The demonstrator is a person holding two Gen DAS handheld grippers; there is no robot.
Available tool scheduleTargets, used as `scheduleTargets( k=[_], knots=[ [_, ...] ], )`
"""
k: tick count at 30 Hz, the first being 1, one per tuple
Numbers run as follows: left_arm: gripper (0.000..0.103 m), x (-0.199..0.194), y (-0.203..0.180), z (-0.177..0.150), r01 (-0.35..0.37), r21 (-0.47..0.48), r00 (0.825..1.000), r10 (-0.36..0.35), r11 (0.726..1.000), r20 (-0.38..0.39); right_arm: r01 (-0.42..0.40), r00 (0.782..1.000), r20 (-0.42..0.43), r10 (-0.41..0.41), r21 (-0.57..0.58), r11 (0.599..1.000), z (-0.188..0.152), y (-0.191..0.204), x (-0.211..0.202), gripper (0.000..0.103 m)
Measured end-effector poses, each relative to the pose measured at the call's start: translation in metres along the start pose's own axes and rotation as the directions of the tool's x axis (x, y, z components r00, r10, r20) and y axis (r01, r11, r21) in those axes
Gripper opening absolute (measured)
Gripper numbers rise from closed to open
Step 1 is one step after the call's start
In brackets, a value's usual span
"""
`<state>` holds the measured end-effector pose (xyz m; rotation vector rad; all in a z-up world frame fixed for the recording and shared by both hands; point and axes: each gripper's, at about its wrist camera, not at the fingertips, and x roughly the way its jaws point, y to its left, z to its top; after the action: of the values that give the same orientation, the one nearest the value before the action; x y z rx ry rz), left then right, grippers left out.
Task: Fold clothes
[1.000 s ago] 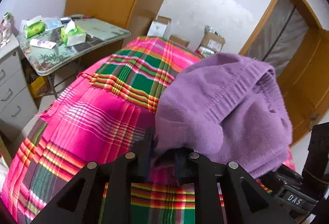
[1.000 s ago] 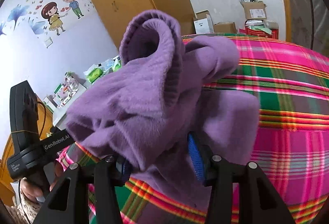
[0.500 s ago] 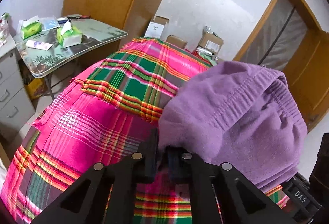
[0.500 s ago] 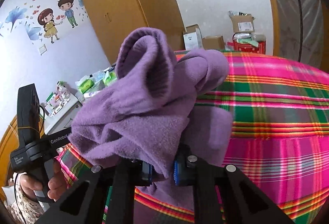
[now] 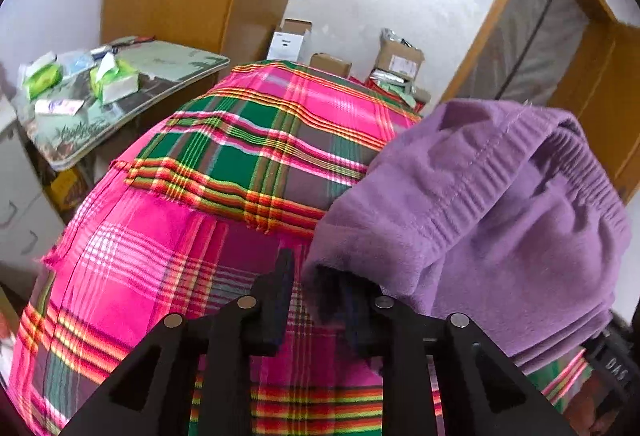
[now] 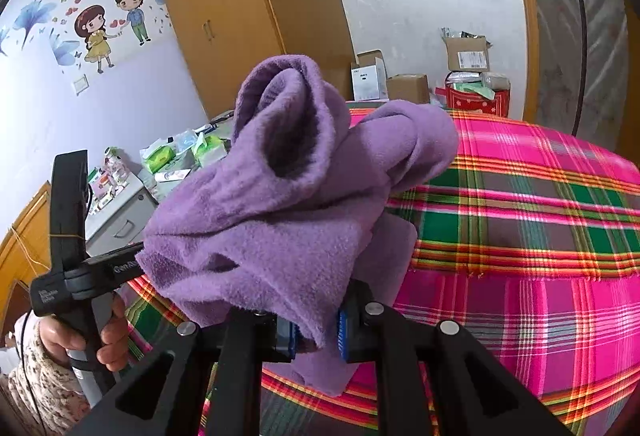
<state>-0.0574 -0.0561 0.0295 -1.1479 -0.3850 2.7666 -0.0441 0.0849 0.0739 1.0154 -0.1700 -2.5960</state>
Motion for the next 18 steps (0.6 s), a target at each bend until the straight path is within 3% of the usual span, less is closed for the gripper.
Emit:
scheduleTargets(
  k=[5, 9, 18],
  knots=[
    [0.023, 0.012, -0.006, 0.007, -0.009, 0.040, 1.000, 0.010, 0.999, -0.013, -0.010, 1.000, -0.004, 0.010, 0.002, 1.000, -0.005, -0.004, 0.003, 0.015],
    [0.003, 0.014, -0.002, 0.014, 0.011, 0.009, 1.000, -0.011, 1.000, -0.008, -0.009, 1.000, -0.005, 0.009, 0.009, 1.000, -0.008, -0.008, 0.002, 0.015],
    [0.002, -0.009, 0.002, 0.021, 0.032, -0.019, 0.996, -0.030, 0.999, 0.087, 0.007, 1.000, 0.019, -0.007, -0.018, 1.000, -0.005, -0.005, -0.011, 0.014]
  ],
)
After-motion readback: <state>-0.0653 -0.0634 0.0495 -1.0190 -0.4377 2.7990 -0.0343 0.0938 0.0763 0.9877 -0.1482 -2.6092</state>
